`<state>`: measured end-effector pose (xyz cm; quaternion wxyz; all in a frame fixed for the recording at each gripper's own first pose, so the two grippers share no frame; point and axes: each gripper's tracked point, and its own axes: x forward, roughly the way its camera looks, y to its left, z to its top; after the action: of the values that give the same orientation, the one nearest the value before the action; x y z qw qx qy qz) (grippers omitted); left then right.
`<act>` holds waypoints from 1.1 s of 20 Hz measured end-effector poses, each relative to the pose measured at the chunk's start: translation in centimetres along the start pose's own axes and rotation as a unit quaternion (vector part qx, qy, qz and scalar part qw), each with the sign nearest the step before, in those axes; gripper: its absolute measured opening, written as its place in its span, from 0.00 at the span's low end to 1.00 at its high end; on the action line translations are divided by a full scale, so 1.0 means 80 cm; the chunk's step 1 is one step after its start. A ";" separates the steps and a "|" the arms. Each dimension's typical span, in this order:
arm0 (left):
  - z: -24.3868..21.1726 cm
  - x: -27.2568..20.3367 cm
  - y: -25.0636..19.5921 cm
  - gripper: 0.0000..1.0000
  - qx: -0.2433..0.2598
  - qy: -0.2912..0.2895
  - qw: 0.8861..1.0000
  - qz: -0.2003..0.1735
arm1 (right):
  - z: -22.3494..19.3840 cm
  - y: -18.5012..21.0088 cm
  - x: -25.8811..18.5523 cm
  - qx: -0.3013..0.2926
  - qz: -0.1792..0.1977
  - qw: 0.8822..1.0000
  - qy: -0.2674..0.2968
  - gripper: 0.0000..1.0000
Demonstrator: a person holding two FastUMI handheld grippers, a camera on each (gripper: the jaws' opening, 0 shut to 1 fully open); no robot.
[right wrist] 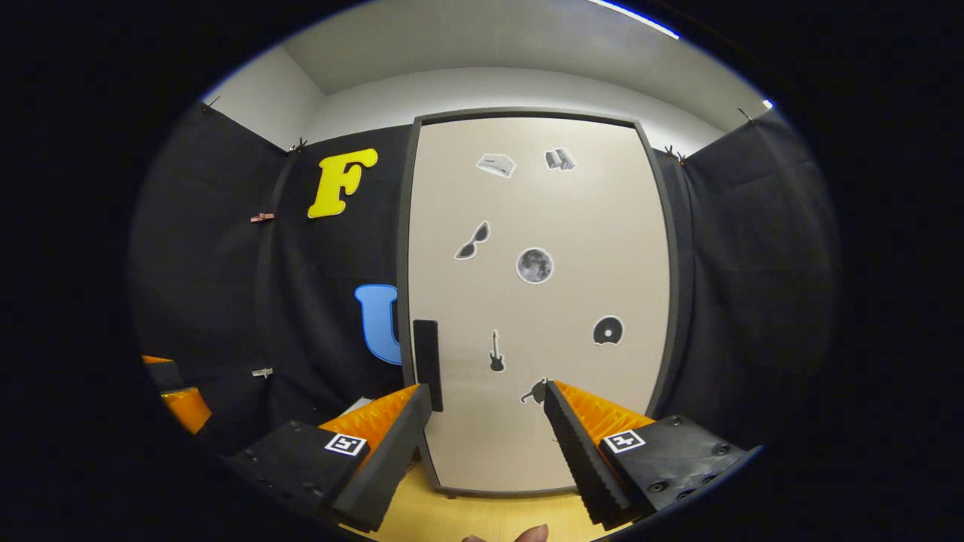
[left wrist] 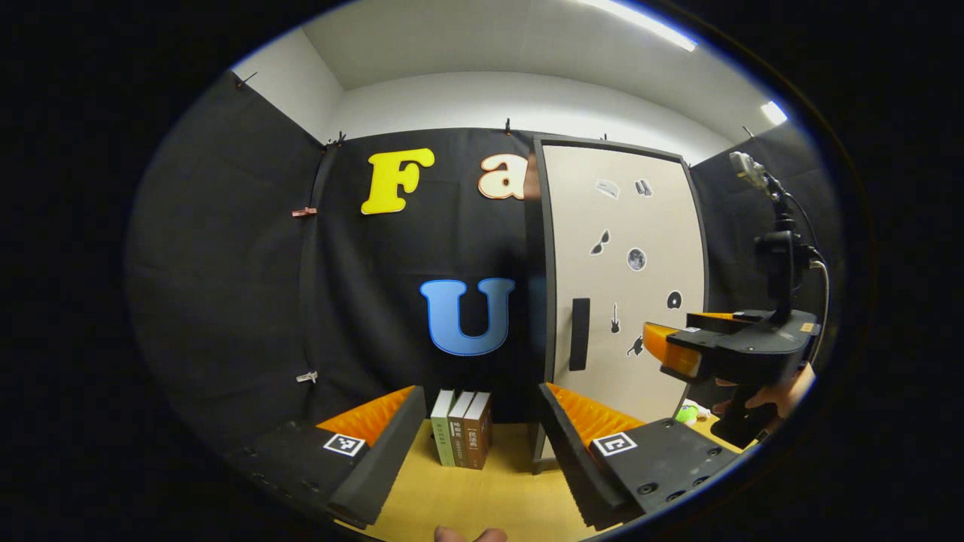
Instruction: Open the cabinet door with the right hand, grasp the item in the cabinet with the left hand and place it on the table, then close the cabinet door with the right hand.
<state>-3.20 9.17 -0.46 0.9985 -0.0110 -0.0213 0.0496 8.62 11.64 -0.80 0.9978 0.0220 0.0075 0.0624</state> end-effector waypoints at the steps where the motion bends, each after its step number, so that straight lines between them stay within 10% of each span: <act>1: -0.001 0.000 0.004 0.94 -0.001 0.001 1.000 0.001 | -0.002 0.011 0.015 -0.002 0.003 1.000 0.001 0.98; 11: -0.018 -0.006 0.051 0.94 -0.006 0.017 0.999 0.038 | -0.051 0.082 0.129 0.009 0.021 0.999 0.024 0.94; 22: -0.034 -0.024 0.078 0.94 -0.008 0.033 0.998 0.057 | -0.059 0.075 0.173 -0.004 -0.004 1.000 0.022 0.21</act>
<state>-5.63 15.12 -3.39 0.9941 -0.0222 0.0120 0.1056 21.55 19.55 -5.39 0.9977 0.0169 0.0289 0.0587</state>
